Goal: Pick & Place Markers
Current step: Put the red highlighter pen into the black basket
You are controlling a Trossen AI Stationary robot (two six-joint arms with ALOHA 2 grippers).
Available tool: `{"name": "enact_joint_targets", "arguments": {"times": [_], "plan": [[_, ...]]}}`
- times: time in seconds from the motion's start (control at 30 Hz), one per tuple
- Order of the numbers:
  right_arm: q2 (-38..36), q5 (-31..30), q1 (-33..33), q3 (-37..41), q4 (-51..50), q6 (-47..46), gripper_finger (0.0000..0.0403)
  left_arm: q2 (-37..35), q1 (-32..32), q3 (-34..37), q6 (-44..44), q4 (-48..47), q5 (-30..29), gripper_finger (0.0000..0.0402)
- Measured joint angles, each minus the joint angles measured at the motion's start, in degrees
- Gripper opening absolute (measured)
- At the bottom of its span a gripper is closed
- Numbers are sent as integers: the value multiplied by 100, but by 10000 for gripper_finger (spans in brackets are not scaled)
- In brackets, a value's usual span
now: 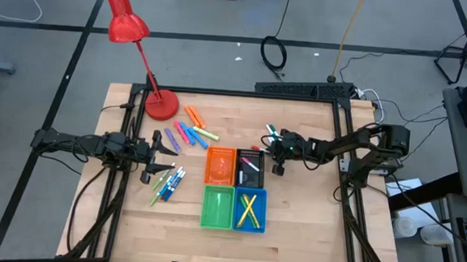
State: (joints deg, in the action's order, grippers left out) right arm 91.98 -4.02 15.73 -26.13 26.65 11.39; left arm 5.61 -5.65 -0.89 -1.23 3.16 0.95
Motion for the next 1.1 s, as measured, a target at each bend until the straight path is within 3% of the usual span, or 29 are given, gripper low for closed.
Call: {"name": "enact_joint_targets", "arguments": {"times": [0.5, 1.1], "plan": [[-154, -72, -2, 20, 144, -76, 21, 0, 0, 0, 0, 0, 0, 212], [-1882, -45, -603, 15, -406, -535, 23, 0, 0, 0, 0, 0, -2, 212]]}}
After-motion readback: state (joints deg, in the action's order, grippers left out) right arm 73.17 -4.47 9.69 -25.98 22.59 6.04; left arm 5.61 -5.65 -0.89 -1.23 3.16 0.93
